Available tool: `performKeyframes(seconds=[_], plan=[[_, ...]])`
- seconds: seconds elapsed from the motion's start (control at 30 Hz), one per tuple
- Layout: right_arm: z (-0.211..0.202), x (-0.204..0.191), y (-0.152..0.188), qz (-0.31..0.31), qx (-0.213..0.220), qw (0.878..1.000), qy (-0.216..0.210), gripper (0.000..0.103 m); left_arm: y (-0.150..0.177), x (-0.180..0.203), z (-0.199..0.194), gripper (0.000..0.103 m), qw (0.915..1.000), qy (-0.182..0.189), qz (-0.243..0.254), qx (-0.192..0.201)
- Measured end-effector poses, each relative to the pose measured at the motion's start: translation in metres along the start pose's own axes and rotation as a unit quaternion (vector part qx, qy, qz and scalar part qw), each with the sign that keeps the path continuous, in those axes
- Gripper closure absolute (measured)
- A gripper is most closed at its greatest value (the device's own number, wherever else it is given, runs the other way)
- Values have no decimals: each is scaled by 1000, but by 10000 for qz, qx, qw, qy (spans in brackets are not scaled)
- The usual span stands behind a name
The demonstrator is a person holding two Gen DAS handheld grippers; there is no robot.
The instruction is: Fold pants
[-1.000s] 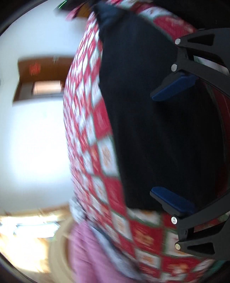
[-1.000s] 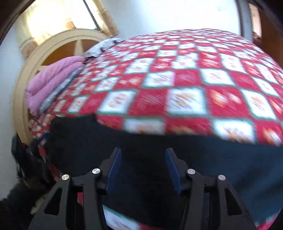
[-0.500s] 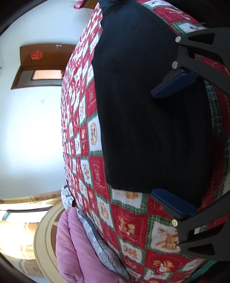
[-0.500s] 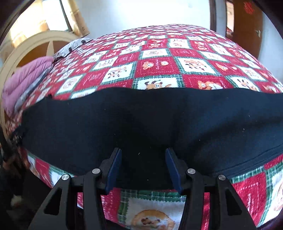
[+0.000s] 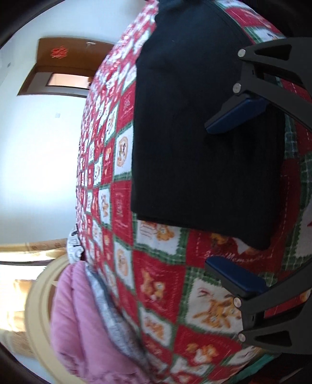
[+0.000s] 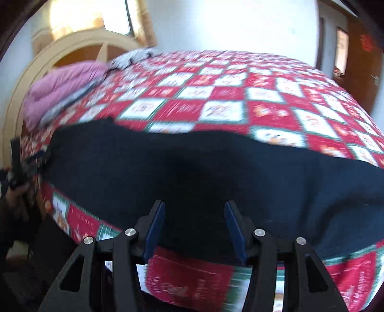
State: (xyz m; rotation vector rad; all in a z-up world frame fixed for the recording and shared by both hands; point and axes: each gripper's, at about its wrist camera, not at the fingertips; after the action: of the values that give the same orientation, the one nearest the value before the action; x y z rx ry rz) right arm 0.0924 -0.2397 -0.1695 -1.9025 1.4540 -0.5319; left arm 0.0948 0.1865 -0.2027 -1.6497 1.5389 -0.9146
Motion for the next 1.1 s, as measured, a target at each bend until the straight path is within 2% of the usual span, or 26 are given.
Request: performKeyframes(seconds=[0.07,0.1,0.17,0.5,0.6,0.67,0.73,0.8,0.9,1.03,1.1], plan=[[15,-9,7,-122,-217,9996,148,49,0,-3,2,0,9999,93,-132,-46],[17,-12,10,-208,-191,9993,237,47,1,-4,2,0,9997,127,-188,-45],[17,-15,11,-307,-173,9991,234,43,2,-2,1,0,9998,123,-167,-24],[12,-17,7,-335,-369,9984,267,43,-3,-2,0,0,9996,24,-204,-197],[-1,-11,-2,-133,-102,9996,213,43,-14,5,-11,0,9997,-225,-38,56],[-7,-5,-6,-102,14,9994,325,43,-24,16,-23,0,9992,-201,114,320],[-9,11,-10,67,76,9985,532,43,-32,24,-31,0,9986,-97,194,492],[-11,29,-12,326,82,9969,717,43,-37,37,-32,0,9983,66,298,504],[-19,61,-11,762,128,9914,1053,43,-34,45,-18,0,9990,197,288,289],[-49,109,-8,1372,486,9809,1290,43,-22,47,5,0,9996,256,109,-108],[-59,133,-3,1604,532,9731,1564,43,-16,51,6,0,9996,125,232,-38]])
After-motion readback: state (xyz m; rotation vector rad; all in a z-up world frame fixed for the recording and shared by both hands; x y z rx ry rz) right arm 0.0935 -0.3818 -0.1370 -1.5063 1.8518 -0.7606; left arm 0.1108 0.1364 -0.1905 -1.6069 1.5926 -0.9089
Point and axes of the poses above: each gripper's, at about its wrist camera, not at the fingertips, and z roughly the way its jaws point, x to its right, y to its underside, and after that the axes turned 7 degrees about x, right-handed
